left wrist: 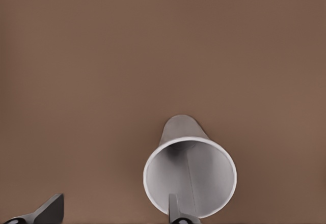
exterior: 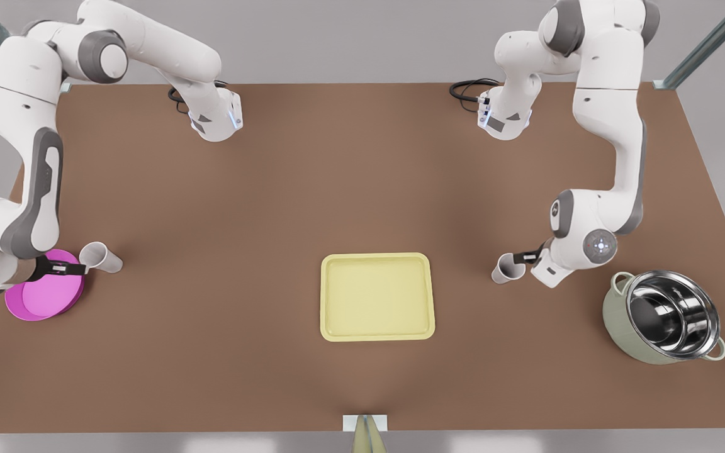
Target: Use both arms to respectively pick up the white IKEA cups from the middle-left and middle-right positions, then place the white IKEA cups onto the middle-middle tray, ensuring that the cups remain upright and do not tip over
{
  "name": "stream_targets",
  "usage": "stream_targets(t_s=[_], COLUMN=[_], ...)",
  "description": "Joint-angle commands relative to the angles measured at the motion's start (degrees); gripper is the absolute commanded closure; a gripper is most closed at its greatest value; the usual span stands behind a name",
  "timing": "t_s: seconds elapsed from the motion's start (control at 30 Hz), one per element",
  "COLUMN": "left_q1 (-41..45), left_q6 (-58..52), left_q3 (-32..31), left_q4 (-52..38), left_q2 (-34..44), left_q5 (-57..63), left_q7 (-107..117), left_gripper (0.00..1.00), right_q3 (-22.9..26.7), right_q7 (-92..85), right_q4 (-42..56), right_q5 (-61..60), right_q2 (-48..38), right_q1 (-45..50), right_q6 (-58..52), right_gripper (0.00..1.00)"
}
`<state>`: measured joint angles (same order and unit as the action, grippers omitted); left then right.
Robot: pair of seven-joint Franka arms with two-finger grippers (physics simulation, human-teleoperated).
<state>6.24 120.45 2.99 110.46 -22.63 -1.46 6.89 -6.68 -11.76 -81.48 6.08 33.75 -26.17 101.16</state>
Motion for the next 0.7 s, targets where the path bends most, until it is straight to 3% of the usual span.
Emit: stream_targets(t_s=[0.0,0.07,0.33,0.37,0.4,0.43,0.53,0.57,0.63,0.67], left_q1=[0.0,0.0,0.0,0.0,0.0,0.0,0.0,0.0,0.0,0.1], left_q6=[9.4,9.7,12.3,12.3,12.6,12.6,12.7,12.7,12.5,12.4], left_q3=[0.0,0.0,-0.9,-0.9,-0.9,-0.9,-0.9,-0.9,-0.9,-1.0], left_q4=[0.4,0.4,2.3,2.3,2.3,2.3,2.3,2.3,2.3,2.3], left_q2=[-0.5,-1.6,-2.9,-3.1,-3.2,-3.3,-3.6,-3.6,-3.6,-3.6], left_q5=[0.0,0.0,-5.3,-5.3,-5.3,-5.0,-5.0,-5.0,-5.0,-5.2], left_q7=[1.0,0.9,0.9,0.8,0.8,0.7,-1.1,-1.1,-1.0,-1.0], left_gripper=[0.00,0.00,0.00,0.08,0.24,0.34,0.36,0.42,0.65,0.72], right_q3=[-0.1,0.0,-0.1,-0.1,-0.1,-0.1,-0.1,-0.1,-0.1,-0.1], right_q7=[-10.9,-13.4,-15.0,-15.0,-15.0,-15.0,-15.0,-15.0,-15.0,-15.0], right_q4=[-0.3,-7.0,-17.7,-18.3,-18.4,-19.9,-21.8,-22.1,-22.1,-22.1], right_q5=[0.1,0.0,-0.2,-0.2,-0.2,-0.2,-0.2,-0.2,-0.2,-0.2], right_q2=[1.2,-1.5,-5.0,-5.0,-4.8,-5.0,-4.8,-4.6,-3.8,-3.3], right_q1=[-1.5,-2.1,-7.0,-7.3,-7.3,-7.4,-8.5,-8.5,-8.6,-8.6], right_q6=[7.6,14.1,18.9,19.2,19.4,21.1,23.3,23.8,24.0,24.2], right_gripper=[0.00,0.00,0.00,0.00,0.00,0.00,0.00,0.00,0.00,0.00])
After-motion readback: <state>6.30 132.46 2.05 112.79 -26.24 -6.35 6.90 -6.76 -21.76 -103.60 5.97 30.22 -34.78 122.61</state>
